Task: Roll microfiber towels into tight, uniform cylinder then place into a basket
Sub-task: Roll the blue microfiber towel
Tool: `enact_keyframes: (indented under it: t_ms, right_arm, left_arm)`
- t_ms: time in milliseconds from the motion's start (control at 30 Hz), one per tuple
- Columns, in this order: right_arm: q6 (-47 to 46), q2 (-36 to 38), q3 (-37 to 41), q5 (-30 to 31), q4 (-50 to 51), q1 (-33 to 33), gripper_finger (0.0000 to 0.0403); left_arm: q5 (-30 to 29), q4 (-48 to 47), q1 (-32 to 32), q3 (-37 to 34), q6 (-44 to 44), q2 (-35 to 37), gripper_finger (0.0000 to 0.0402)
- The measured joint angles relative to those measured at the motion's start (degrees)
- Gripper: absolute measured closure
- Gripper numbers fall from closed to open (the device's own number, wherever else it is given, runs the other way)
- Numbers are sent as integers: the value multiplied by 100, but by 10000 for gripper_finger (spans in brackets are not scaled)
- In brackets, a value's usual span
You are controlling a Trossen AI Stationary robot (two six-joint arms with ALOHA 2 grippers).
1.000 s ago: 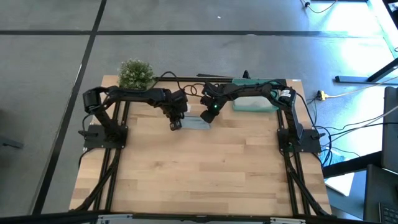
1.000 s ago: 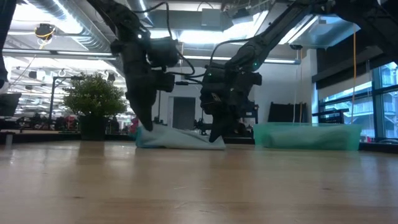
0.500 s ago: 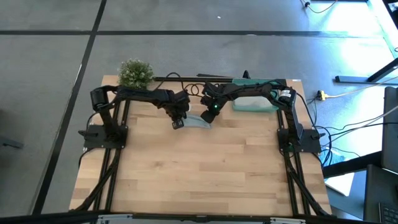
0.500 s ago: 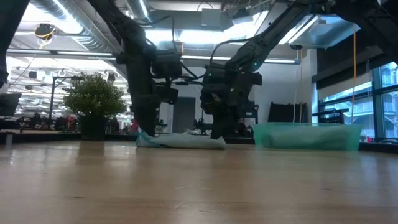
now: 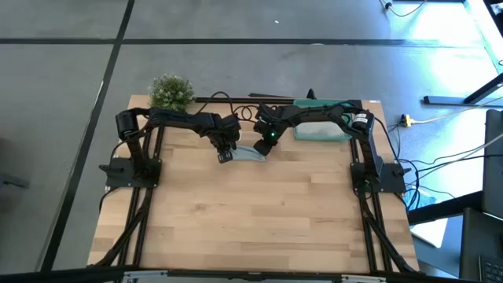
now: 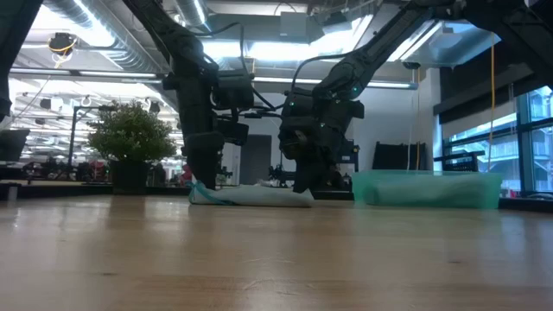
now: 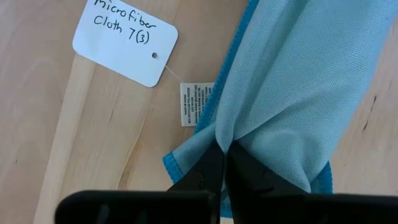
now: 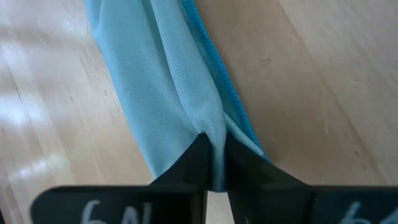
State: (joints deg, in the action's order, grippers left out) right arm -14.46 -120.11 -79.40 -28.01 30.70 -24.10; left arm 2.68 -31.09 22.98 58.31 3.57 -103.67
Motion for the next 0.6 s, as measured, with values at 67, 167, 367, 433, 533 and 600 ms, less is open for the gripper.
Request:
enact_keyframes:
  t_ms: [67, 167, 367, 433, 533, 600]
  right_arm:
    - [0, 0, 2, 0, -10, 0, 353]
    - [102, -2, -7, -6, 16, -51, 329]
    - [193, 7, -349, -67, 930, -305, 308]
    - [343, 73, -397, 25, 1156, -363, 307]
    - [435, 255, -404, 337, 1409, -412, 307]
    - [440, 371, -409, 575, 1569, -426, 307]
  left_arm:
    - [0, 2, 0, 0, -2, -2, 395]
    - [0, 2, 0, 0, -2, -5, 397]
    - [2, 8, 0, -7, 0, -5, 399]
    - [2, 9, 0, -7, 2, -5, 399]
    - [0, 11, 0, -9, 2, -5, 400]
    - [0, 13, 0, -11, 2, -5, 400]
